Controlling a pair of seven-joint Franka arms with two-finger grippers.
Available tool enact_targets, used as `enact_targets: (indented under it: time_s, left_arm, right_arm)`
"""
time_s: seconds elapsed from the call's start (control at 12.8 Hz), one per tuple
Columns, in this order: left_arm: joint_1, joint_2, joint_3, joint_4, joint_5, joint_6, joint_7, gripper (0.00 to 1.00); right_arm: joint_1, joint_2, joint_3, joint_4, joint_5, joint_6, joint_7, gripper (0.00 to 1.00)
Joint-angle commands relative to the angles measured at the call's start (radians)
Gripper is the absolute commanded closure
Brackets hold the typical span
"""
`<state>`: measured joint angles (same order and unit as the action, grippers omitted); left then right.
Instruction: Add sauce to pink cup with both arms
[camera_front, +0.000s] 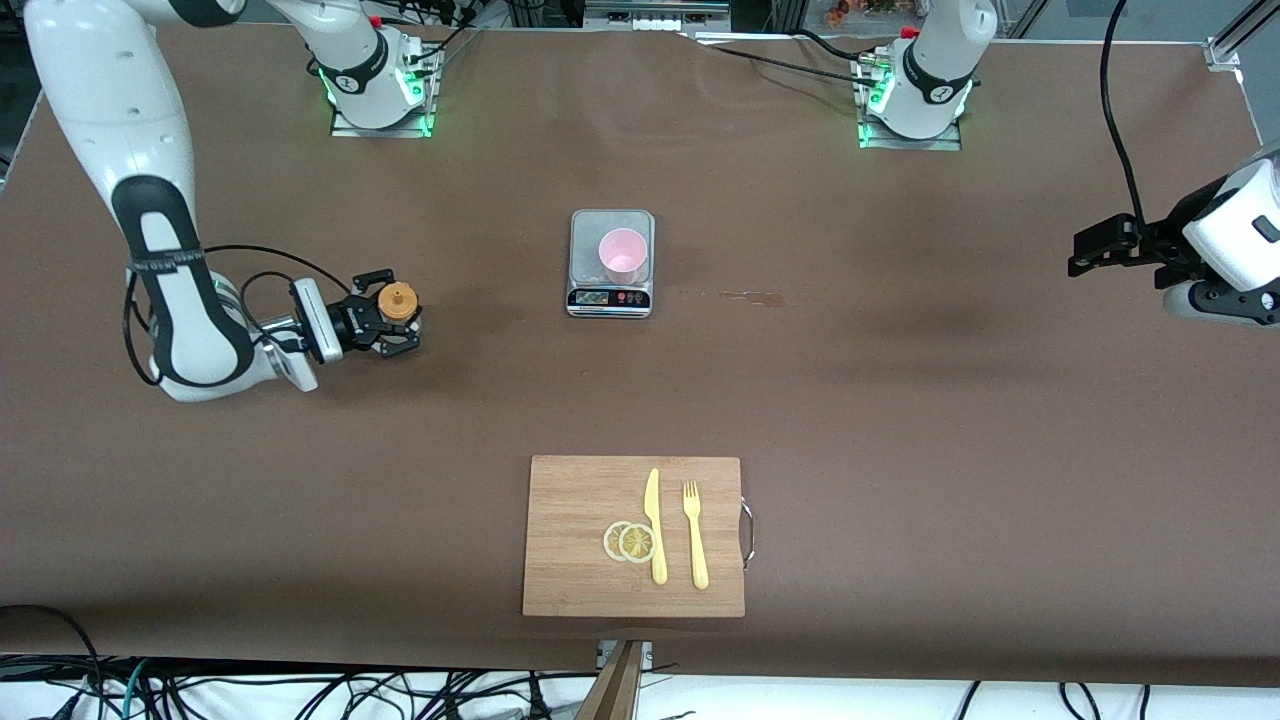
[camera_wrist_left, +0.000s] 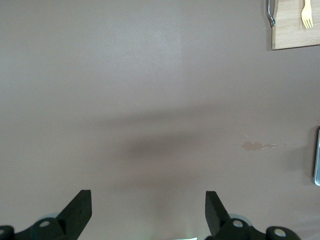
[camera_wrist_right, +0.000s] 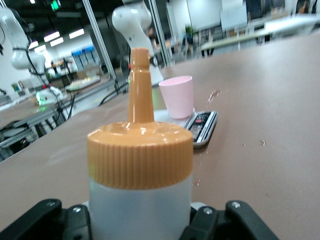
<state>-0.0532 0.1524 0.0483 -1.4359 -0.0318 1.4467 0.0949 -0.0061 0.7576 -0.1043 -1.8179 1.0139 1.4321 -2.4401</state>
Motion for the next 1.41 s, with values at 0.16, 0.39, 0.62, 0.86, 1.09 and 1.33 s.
enact_targets:
  time_s: [0.16,0.39,0.62,0.86,1.09,1.33]
  left_arm:
    - [0.004,0.012,-0.002,0.029,0.010,-0.017,0.023,0.00]
    - [0.004,0.012,-0.002,0.029,0.010,-0.017,0.023,0.00]
    - [0.004,0.013,-0.002,0.029,0.010,-0.017,0.023,0.00]
    - [0.004,0.013,-0.002,0.029,0.010,-0.017,0.023,0.00]
    - [0.004,0.015,-0.002,0.029,0.010,-0.017,0.023,0.00]
    - [0.004,0.015,-0.002,0.029,0.010,-0.017,0.023,0.00]
  right_arm:
    - [-0.038,0.039,0.017,0.026,0.048,-0.071,-0.030,0.03]
    - [-0.075,0.042,0.014,0.048,-0.013,-0.078,-0.005,0.00]
    - [-0.089,-0.003,-0.023,0.121,-0.171,-0.098,0.061,0.00]
    - [-0.088,-0.194,-0.072,0.117,-0.358,-0.043,0.269,0.00]
    - [-0.066,-0.441,-0.074,0.095,-0.547,0.011,0.682,0.00]
    - [0.020,-0.646,-0.072,0.089,-0.720,0.013,1.199,0.00]
